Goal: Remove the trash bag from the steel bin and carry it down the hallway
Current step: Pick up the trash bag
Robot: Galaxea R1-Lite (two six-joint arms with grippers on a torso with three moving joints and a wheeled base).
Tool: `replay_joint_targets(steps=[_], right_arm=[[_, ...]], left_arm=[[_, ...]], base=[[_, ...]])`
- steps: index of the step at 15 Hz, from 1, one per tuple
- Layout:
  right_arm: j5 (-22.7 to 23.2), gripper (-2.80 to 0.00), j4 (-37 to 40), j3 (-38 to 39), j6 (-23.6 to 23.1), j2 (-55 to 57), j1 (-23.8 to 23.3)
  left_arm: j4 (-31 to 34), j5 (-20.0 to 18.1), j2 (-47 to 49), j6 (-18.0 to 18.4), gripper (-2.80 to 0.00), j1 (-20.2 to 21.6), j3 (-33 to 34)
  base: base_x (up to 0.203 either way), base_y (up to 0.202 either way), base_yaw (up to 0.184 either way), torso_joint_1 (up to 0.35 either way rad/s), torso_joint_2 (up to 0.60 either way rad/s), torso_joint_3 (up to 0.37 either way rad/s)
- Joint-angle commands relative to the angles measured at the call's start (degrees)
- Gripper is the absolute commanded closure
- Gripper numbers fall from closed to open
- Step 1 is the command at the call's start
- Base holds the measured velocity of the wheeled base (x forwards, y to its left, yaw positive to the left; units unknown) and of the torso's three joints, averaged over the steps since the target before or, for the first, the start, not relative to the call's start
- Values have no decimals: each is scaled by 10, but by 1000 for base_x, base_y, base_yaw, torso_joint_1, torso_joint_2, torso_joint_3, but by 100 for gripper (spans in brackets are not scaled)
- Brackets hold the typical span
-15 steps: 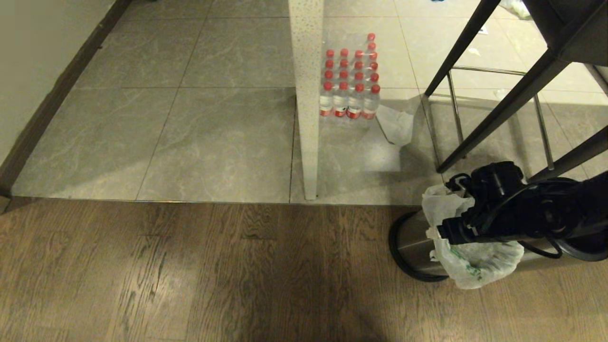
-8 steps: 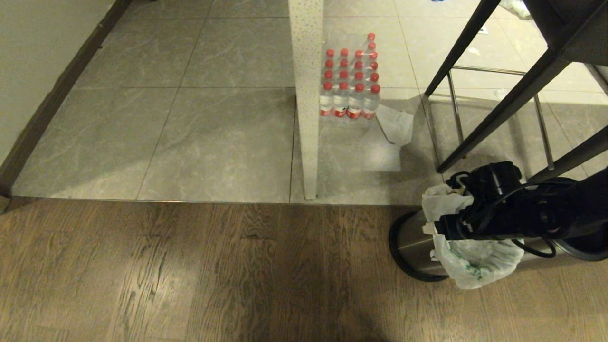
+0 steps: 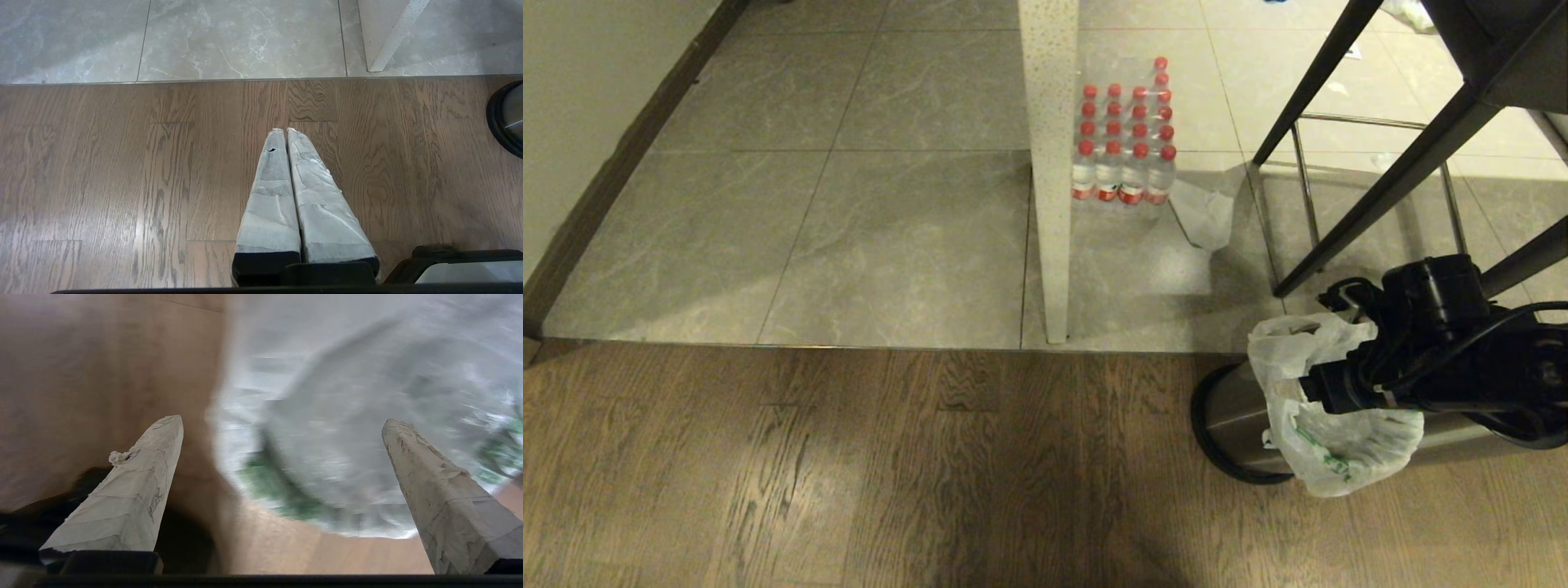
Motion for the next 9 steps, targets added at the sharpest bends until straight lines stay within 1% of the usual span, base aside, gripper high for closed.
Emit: replay_joint_targets(steps=[1, 2, 4, 9], right_arm=[[1, -280, 8, -1, 5, -27, 9], [1, -280, 13, -3, 16, -27, 15], [3, -280, 17, -21, 54, -20, 32], [2, -280, 16, -26, 62, 17, 44]], left_arm=[[0, 0, 0, 0, 0, 0, 0], [1, 0, 0, 0, 0, 0, 0], [0, 0, 0, 0, 0, 0, 0], [0, 0, 0, 0, 0, 0, 0]], base=[[0, 0, 0, 0, 0, 0], [0, 0, 0, 0, 0, 0], [0, 0, 0, 0, 0, 0], [0, 0, 0, 0, 0, 0]])
